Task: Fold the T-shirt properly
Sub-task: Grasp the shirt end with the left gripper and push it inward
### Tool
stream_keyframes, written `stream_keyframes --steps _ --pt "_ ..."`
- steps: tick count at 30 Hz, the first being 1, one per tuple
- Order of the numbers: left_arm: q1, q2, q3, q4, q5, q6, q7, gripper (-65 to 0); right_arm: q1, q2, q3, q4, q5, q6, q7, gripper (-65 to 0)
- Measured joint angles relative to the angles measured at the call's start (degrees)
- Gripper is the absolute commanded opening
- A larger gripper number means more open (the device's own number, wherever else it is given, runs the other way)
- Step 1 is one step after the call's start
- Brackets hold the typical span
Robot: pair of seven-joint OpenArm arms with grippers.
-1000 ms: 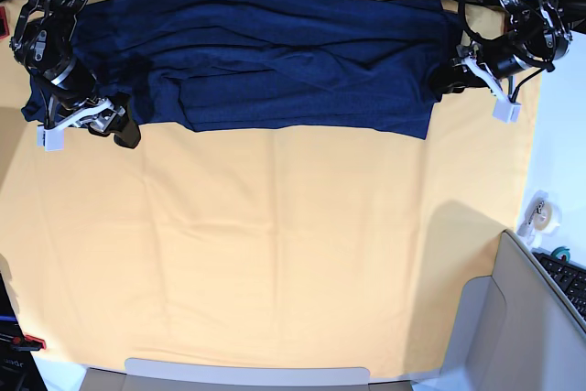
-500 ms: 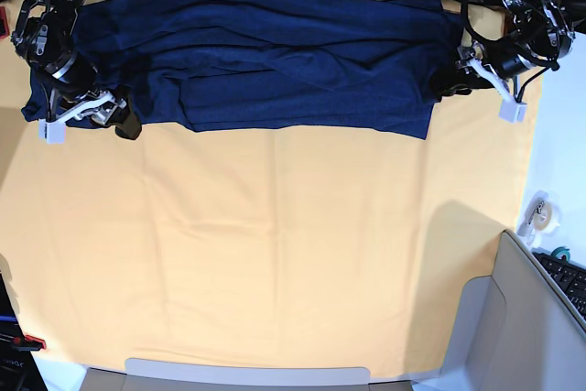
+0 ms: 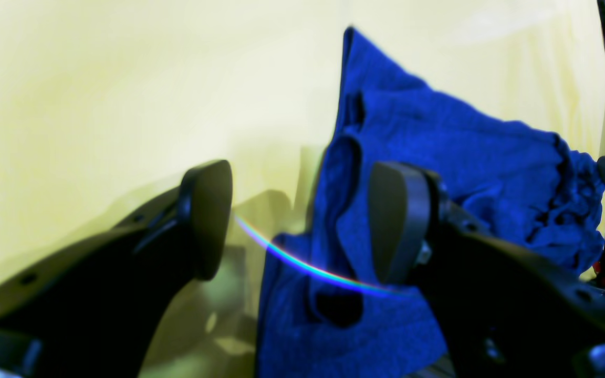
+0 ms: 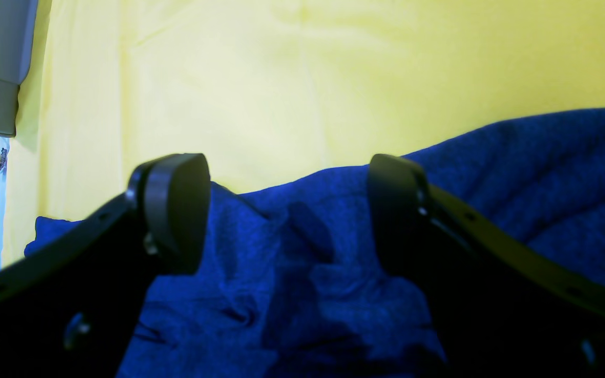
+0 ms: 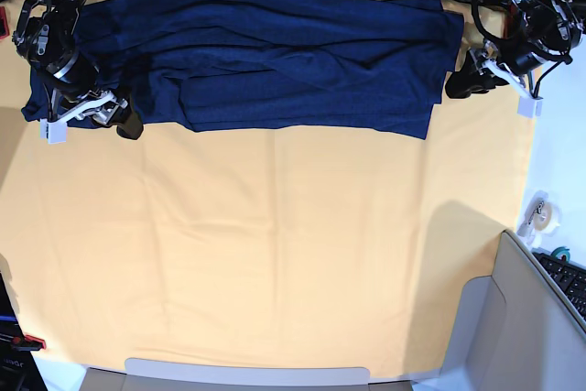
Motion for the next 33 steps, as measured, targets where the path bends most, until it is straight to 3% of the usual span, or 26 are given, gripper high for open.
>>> stream_keyframes --steps 33 --pt "3.76 1.11 15.28 0.55 -3.80 -0.66 -3.28 -27.6 -0.20 -0.09 0.07 0.00 0.02 0.00 0.02 -19.1"
